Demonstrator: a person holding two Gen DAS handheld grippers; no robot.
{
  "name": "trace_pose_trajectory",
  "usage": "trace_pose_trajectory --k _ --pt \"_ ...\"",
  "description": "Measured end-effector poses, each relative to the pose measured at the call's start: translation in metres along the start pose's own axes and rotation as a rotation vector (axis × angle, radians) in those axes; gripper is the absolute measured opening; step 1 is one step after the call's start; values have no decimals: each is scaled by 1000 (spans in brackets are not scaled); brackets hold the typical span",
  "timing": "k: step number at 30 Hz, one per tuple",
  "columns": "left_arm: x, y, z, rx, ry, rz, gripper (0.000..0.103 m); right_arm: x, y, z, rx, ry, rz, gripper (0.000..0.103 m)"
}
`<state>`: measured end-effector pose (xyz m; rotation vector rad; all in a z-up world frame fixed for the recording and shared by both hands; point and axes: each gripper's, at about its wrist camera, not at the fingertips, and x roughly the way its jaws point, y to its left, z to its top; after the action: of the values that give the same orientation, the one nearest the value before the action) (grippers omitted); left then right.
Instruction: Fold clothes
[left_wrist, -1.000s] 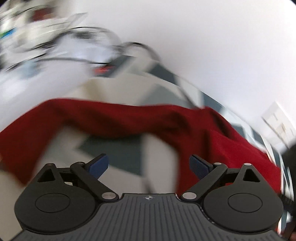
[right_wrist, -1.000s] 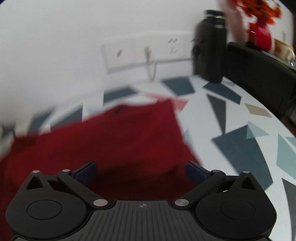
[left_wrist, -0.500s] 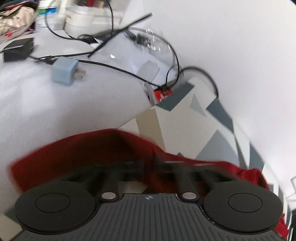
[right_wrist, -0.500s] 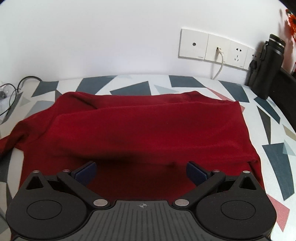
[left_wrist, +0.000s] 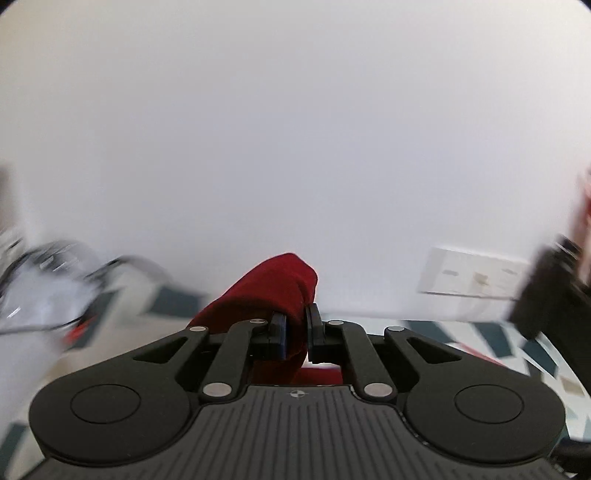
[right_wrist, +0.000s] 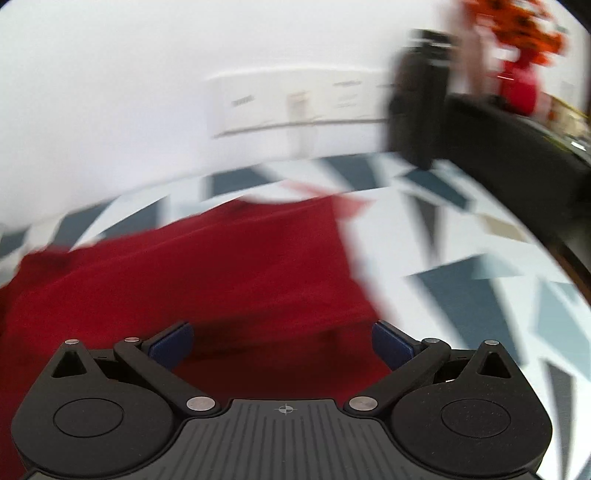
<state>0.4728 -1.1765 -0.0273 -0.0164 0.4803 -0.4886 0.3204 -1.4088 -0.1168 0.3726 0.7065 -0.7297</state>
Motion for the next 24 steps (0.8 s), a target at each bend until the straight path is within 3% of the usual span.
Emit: trace_pose_trajectory --k 3,5,6,7,8,11,16,18,21,24 --pt "24 -75 -20 121 0 -80 14 -3 -53 8 105 -26 -71 102" --pt "48 -122 -48 265 120 -151 34 -8 -85 5 161 -30 -116 102" --pt "53 -139 -62 344 171 -189 61 -10 -99 3 179 -29 -134 102" --pt "57 -156 -75 424 222 -228 77 -12 -112 0 196 -27 -150 102" --pt "61 -173 -89 503 272 -267 77 -15 -123 -4 208 -26 -164 102" --pt "35 -182 -105 614 209 -325 78 -19 -143 -15 232 -13 -190 102" --pt "12 -122 -96 603 172 -264 85 -17 -142 -23 270 19 -93 102" --pt "13 -85 -92 582 176 -200 86 -14 -126 -19 251 10 -37 102" --pt "25 -36 -93 551 242 -84 86 -13 -87 -10 160 -5 62 100" --pt "40 -1 -100 513 283 -43 72 -8 -41 1 48 -26 162 99"
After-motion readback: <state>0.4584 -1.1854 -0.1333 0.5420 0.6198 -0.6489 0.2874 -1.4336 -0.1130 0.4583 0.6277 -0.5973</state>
